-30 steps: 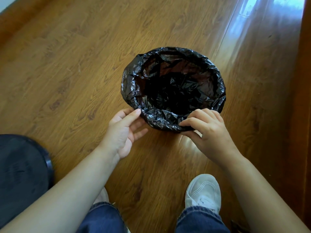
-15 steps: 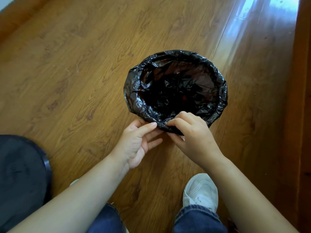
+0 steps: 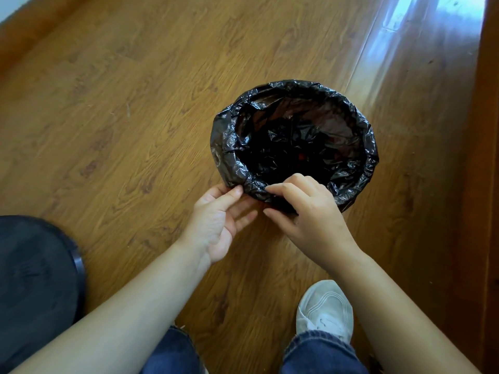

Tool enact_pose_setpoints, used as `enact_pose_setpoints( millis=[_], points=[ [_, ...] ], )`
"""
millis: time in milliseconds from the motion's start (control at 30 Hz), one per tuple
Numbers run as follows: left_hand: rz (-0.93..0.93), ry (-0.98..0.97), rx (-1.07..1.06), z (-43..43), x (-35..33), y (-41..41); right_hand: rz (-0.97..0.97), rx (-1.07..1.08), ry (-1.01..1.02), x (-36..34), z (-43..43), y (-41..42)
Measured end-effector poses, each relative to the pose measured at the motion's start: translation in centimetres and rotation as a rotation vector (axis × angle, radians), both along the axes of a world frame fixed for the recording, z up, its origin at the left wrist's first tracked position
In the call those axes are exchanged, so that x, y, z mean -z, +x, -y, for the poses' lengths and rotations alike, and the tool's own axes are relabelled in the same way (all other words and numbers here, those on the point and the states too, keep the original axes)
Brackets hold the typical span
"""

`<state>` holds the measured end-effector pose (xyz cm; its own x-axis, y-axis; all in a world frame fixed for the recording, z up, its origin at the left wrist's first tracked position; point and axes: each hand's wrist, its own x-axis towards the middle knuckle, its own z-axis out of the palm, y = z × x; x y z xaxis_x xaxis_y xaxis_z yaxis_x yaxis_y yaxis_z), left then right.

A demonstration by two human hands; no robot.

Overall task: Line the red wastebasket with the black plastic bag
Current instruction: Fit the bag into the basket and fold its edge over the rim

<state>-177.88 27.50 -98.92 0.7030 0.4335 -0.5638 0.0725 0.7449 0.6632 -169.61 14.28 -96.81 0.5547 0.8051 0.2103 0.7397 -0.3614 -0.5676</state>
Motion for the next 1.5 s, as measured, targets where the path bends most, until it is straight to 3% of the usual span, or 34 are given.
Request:
enact_pose_setpoints(
  millis=[200, 333, 433, 667, 1033, 1333, 1433, 1500],
  points=[
    [-0.015, -0.010, -0.013, 0.7, 0.3, 0.1, -0.063, -0.002, 0.053, 0.0, -0.8, -0.3],
    [-0.205, 0.170, -0.072, 0.7, 0.8, -0.1, -0.084, -0.001, 0.055, 0.2, -0.6, -0.5],
    [-0.219, 0.236, -0.099, 0.0, 0.6, -0.5, -0.076, -0.001, 0.050, 0.4, -0.5, -0.3],
    [-0.080, 0.168, 0.016, -1.0, -0.5, -0.8, -0.070, 0.004, 0.065, 0.4, -0.1, 0.2],
    [-0.131, 0.117, 0.042, 0.1, -0.7, 0.5, -0.074, -0.116, -0.032, -0.3, 1.3, 1.8],
    [-0.048, -0.063, 0.100, 2.4, -0.5, 0.2, -0.077, -0.066, -0.005, 0.2, 0.6, 0.6],
    [-0.072, -0.055, 0.116, 1.9, -0.6, -0.2, -0.042, -0.061, -0.030, 0.3, 0.6, 0.7],
    [-0.177, 0.057, 0.085, 1.5, -0.5, -0.5, -0.023, -0.061, -0.033, 0.3, 0.6, 0.8]
  ],
)
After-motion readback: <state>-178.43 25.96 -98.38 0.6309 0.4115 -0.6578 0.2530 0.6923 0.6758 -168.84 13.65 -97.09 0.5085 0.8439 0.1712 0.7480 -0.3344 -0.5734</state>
